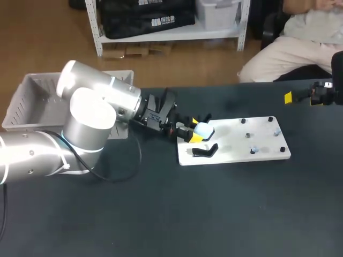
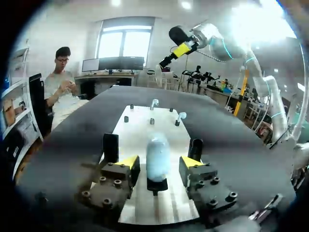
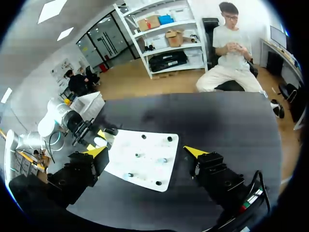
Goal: Pick up each earbud case from the left stands, insert the matching earbuds, close the lid, and place the case in the box.
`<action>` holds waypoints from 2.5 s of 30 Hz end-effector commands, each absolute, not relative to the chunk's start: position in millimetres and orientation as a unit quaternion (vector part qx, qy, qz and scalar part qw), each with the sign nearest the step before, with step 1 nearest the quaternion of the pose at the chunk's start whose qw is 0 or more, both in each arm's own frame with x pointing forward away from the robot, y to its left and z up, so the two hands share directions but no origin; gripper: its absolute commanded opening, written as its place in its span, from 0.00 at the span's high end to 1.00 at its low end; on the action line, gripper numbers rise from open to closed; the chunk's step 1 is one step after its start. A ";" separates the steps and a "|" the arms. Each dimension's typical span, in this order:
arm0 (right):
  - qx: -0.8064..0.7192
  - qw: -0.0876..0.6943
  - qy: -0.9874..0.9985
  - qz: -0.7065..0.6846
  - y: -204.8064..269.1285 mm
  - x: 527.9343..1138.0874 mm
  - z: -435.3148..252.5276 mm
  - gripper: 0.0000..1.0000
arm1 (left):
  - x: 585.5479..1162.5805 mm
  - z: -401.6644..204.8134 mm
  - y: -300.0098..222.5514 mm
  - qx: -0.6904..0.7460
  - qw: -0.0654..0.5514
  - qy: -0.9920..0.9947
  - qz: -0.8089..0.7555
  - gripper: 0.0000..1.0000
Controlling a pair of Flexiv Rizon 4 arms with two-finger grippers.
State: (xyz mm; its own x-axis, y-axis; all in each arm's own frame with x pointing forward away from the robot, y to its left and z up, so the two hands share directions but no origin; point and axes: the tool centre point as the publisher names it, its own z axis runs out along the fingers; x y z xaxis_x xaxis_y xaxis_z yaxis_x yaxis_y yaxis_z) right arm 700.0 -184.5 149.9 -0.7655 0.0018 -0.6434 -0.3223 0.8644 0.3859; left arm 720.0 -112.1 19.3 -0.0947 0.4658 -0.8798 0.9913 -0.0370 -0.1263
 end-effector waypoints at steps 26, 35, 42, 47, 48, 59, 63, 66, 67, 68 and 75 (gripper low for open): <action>-0.089 0.330 0.907 0.245 -185.0 700.5 149.8 0.00 | 714.0 21.4 -112.1 0.590 0.343 0.610 -0.402 1.00; -0.089 0.330 0.907 0.245 -185.0 700.5 149.8 0.00 | 707.0 61.9 -100.8 0.573 0.417 0.579 -0.403 1.00; -0.089 0.330 0.907 0.245 -185.0 700.5 149.8 0.00 | 691.6 101.7 -102.7 0.541 0.463 0.553 -0.434 1.00; -0.089 0.330 0.907 0.245 -185.0 700.5 149.8 0.00 | 685.2 117.9 -104.6 0.524 0.479 0.544 -0.447 1.00; -0.089 0.330 0.907 0.245 -185.0 700.5 149.8 0.00 | 684.0 119.9 -104.2 0.524 0.480 0.543 -0.447 1.00; -0.089 0.330 0.907 0.245 -185.0 700.5 149.8 0.00 | 678.3 130.2 -101.0 0.512 0.504 0.535 -0.445 1.00; -0.089 0.330 0.907 0.245 -185.0 700.5 149.8 0.00 | 678.3 130.2 -101.0 0.512 0.504 0.535 -0.445 1.00; -0.089 0.330 0.907 0.245 -185.0 700.5 149.8 0.00 | 678.3 130.2 -101.0 0.512 0.504 0.535 -0.445 1.00; -0.089 0.330 0.907 0.245 -185.0 700.5 149.8 0.00 | 678.3 130.2 -101.0 0.512 0.504 0.535 -0.445 1.00; -0.089 0.330 0.907 0.245 -185.0 700.5 149.8 0.00 | 678.3 130.2 -101.0 0.512 0.504 0.535 -0.445 1.00; -0.089 0.330 0.907 0.245 -185.0 700.5 149.8 0.00 | 678.3 130.2 -101.0 0.512 0.504 0.535 -0.445 1.00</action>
State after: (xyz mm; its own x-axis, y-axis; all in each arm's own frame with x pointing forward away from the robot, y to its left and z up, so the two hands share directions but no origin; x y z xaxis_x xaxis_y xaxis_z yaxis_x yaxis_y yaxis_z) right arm 700.0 -184.5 149.9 -0.7656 0.0018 -0.6434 -0.3223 0.8644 0.3859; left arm 681.4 -100.5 130.5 0.0295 0.1023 -0.9943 0.9981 0.0514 0.0349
